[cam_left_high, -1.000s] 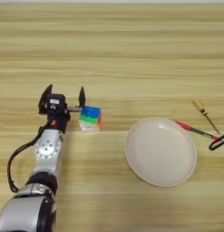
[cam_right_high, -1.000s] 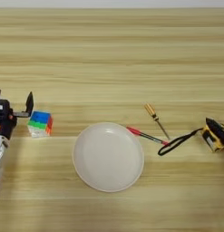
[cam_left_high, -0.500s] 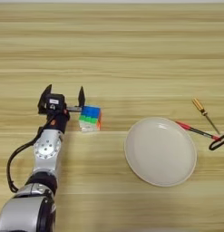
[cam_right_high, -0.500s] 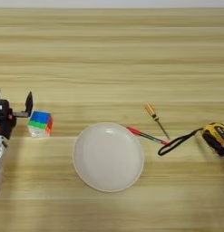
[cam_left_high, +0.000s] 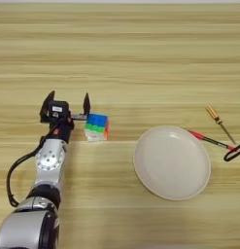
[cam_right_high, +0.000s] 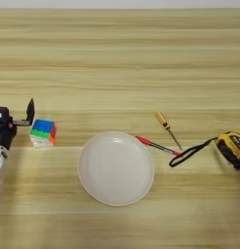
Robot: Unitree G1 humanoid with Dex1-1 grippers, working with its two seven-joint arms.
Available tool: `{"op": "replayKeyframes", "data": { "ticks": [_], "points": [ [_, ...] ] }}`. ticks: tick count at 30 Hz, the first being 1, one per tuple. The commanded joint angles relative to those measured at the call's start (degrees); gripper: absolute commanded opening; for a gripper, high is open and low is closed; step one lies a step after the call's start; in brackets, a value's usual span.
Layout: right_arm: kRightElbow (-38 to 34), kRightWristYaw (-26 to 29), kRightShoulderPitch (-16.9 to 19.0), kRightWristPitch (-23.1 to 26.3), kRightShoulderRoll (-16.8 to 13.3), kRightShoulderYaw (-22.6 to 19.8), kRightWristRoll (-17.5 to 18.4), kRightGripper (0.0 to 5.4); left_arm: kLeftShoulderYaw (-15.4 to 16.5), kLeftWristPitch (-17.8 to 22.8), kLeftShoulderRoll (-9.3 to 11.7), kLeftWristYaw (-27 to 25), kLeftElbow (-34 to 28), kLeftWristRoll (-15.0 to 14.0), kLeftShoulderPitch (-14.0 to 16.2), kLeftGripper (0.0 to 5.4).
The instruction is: Move the objects on the table
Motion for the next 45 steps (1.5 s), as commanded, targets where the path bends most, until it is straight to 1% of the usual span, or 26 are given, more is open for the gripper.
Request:
{"op": "replayKeyframes", "data": {
  "ticks": [1,3,7,16,26,31,37,45],
  "points": [
    [0.93,-0.8,-1.89,2.32,0.38,0.37,-0.49,5.37,0.11,0.18,0.59,0.07,0.53,0.06,-0.19,5.4],
    [1.11,-0.72,-2.32,2.98,0.54,0.21,-0.38,5.37,0.17,0.11,0.63,-0.04,0.47,-0.04,-0.12,5.4],
    [1.42,-1.0,-3.06,3.93,0.75,0.66,-0.86,5.37,0.98,0.0,0.42,-1.59,0.15,-1.54,0.04,5.4],
    [2.24,-2.56,-3.8,5.73,1.09,0.97,-1.88,5.37,1.7,-0.63,0.43,-3.63,-0.27,-3.07,0.39,5.4],
    [3.25,-4.21,-4.72,8.47,2.76,2.0,-3.58,5.37,2.3,-0.63,0.52,-5.03,-0.46,-3.98,0.56,5.4],
    [3.82,-6.33,-5.75,9.91,3.8,2.34,-4.37,5.37,2.56,-0.61,0.64,-5.39,-0.27,-4.19,0.51,5.4],
    [4.35,-10.82,-6.94,11.7,4.33,1.47,-4.44,5.37,2.89,-1.11,0.73,-5.76,-0.56,-4.49,0.86,5.4],
    [4.66,-12.57,-6.97,12.68,4.77,1.45,-5.39,5.37,3.06,-1.69,0.67,-5.95,-1.32,-4.67,1.5,5.4]
  ]
}}
